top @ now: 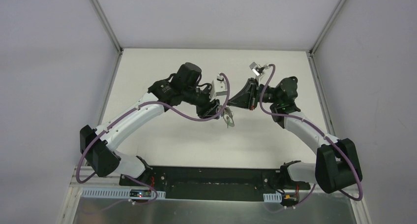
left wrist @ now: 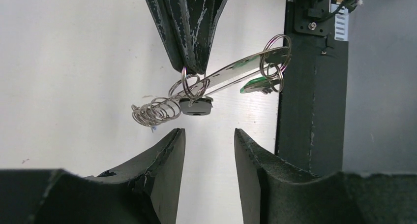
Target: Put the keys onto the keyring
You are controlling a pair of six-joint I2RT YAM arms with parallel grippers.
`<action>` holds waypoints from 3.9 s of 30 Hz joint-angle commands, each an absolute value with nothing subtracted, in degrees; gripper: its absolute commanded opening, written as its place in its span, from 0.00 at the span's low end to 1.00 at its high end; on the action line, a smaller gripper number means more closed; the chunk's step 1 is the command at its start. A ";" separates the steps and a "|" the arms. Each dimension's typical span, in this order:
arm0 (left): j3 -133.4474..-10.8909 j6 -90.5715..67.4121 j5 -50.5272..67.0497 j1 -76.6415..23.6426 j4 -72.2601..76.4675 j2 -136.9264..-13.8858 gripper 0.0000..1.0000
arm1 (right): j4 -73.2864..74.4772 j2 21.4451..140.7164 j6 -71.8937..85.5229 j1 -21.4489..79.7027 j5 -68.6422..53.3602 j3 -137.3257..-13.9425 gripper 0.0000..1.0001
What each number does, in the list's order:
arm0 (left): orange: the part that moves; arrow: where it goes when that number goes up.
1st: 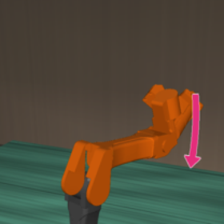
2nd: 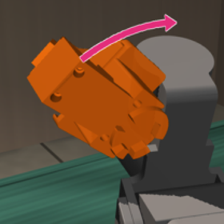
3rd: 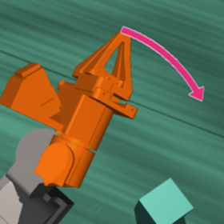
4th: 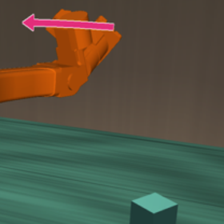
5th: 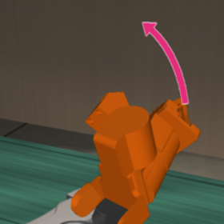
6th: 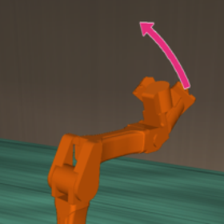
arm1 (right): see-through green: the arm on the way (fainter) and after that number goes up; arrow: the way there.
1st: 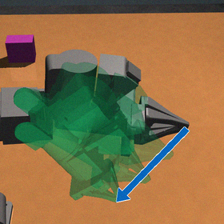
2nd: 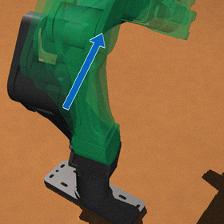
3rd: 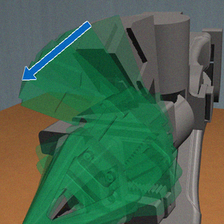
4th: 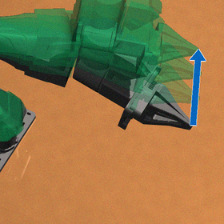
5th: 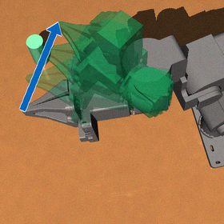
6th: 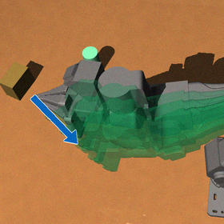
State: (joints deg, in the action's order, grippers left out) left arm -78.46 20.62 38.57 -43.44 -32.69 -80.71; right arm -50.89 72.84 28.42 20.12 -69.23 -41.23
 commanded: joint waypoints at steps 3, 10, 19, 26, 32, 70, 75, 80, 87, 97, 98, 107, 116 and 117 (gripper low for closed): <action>-76.91 24.88 37.59 -43.19 -24.52 -78.32 0.44 | -59.12 73.27 32.89 19.53 -69.34 -41.34 0.00; -78.40 26.28 41.72 -43.18 -24.68 -79.63 0.44 | -60.11 73.99 33.41 19.53 -69.79 -40.90 0.00; -79.48 25.96 43.89 -43.23 -24.96 -80.96 0.28 | -60.02 74.18 33.26 19.52 -69.88 -40.53 0.00; -80.55 24.39 44.58 -43.24 -24.70 -81.82 0.17 | -58.75 74.02 31.93 19.54 -70.00 -40.29 0.00; -80.36 23.93 44.68 -43.24 -24.70 -81.84 0.06 | -58.18 73.83 31.37 19.57 -69.96 -40.30 0.00; -80.44 -1.23 50.43 -41.35 -10.58 -87.09 0.00 | -61.19 72.64 30.12 19.71 -70.46 -37.84 0.00; -79.10 -4.21 51.73 -40.55 -6.07 -87.32 0.00 | -61.86 72.45 30.11 19.72 -70.88 -37.37 0.00; -78.35 -5.78 52.97 -40.08 -3.15 -87.79 0.00 | -62.16 72.25 30.17 19.82 -71.16 -37.11 0.00; -75.42 -7.01 53.37 -39.02 1.79 -87.20 0.01 | -63.88 72.03 31.96 19.86 -71.37 -37.13 0.00; -72.60 -4.28 52.76 -37.89 1.25 -85.37 0.19 | -63.87 71.81 31.94 19.50 -71.63 -37.10 0.00; -72.60 -3.10 52.76 -37.82 0.43 -84.86 0.21 | -63.23 71.76 31.36 19.39 -71.56 -37.09 0.00; -72.69 8.51 52.25 -37.71 -8.92 -79.83 0.33 | -60.27 71.81 29.35 18.57 -70.77 -37.42 0.00; -75.51 8.52 53.84 -37.79 -9.93 -81.46 0.34 | -59.21 71.95 28.82 18.57 -70.49 -37.66 0.00; -75.64 8.37 53.82 -37.79 -9.89 -81.85 0.34 | -59.11 71.86 28.89 18.57 -70.49 -37.70 0.00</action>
State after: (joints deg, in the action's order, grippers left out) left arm -72.73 7.09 52.03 -38.15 -9.80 -80.97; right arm -57.30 73.65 29.71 18.26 -69.49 -37.56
